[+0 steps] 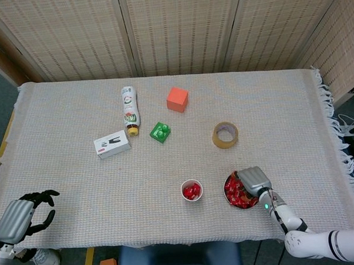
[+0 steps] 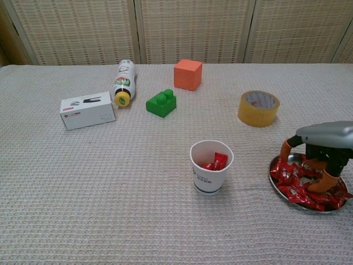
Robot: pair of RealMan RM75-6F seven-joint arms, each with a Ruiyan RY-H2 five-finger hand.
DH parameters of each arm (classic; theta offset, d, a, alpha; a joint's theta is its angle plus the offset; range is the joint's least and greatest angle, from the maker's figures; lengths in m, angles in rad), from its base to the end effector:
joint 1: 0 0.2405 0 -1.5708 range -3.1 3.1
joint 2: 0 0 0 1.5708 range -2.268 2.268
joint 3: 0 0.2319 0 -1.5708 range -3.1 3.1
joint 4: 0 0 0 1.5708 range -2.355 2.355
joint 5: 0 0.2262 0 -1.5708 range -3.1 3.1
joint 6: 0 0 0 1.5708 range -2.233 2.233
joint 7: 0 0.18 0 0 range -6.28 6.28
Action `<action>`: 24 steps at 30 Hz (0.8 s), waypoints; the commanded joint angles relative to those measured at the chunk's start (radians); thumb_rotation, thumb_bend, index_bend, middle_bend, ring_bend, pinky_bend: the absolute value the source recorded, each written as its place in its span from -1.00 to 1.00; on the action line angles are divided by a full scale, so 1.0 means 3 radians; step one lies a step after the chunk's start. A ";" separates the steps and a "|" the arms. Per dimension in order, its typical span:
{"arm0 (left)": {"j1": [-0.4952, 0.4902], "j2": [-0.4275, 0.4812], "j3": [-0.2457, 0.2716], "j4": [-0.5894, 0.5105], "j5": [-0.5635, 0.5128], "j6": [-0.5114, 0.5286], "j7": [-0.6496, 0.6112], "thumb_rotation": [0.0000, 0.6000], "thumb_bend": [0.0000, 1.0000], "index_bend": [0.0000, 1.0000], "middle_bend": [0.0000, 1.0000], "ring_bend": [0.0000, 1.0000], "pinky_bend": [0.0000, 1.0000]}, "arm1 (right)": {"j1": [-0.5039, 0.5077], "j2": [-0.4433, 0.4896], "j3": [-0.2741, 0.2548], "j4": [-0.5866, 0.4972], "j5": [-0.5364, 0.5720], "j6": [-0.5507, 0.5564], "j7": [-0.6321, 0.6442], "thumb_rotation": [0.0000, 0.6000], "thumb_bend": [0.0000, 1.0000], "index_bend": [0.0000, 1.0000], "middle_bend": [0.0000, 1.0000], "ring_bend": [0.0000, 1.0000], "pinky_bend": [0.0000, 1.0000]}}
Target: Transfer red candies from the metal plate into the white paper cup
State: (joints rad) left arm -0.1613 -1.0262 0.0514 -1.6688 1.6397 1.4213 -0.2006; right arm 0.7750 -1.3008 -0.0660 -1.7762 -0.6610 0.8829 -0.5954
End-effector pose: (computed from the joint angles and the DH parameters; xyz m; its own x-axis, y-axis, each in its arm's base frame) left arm -0.2708 0.2107 0.1196 0.2736 0.1659 0.9474 0.9532 -0.1782 -0.2441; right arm -0.2114 -0.2934 -0.0350 0.5319 -0.6046 0.5929 -0.8289 -0.2287 0.5104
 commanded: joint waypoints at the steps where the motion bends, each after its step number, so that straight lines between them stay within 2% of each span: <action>1: 0.0000 0.0000 -0.0001 0.0000 0.0000 0.0001 0.0002 1.00 -0.14 -0.40 -0.05 -0.20 -0.17 | 0.0024 -0.0004 -0.0028 0.0006 0.0045 -0.0006 -0.0036 1.00 -0.74 -0.28 0.76 0.55 1.00; 4: 0.0001 -0.0001 0.0000 0.0002 0.0001 0.0002 -0.0002 1.00 -0.14 -0.40 -0.04 -0.20 -0.17 | 0.0039 -0.0006 -0.0048 -0.0001 0.0074 0.0019 -0.0064 1.00 -0.72 -0.17 0.76 0.55 1.00; 11: -0.0002 -0.0001 0.0000 0.0000 0.0002 -0.0003 0.0005 1.00 -0.14 -0.40 -0.05 -0.20 -0.17 | 0.0031 -0.0013 -0.0070 -0.0010 0.0064 0.0084 -0.0062 1.00 -0.53 0.20 0.76 0.55 1.00; 24: -0.0001 0.0000 0.0000 0.0001 0.0001 0.0000 0.0001 1.00 -0.14 -0.40 -0.04 -0.20 -0.17 | 0.0015 0.0027 -0.0055 -0.0079 0.0002 0.0141 0.0004 1.00 -0.42 0.37 0.76 0.55 1.00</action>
State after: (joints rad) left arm -0.1615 -1.0261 0.0515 -1.6686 1.6402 1.4211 -0.2003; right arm 0.7807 -1.2999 -0.0867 -1.7897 -0.6535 0.9201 -0.5998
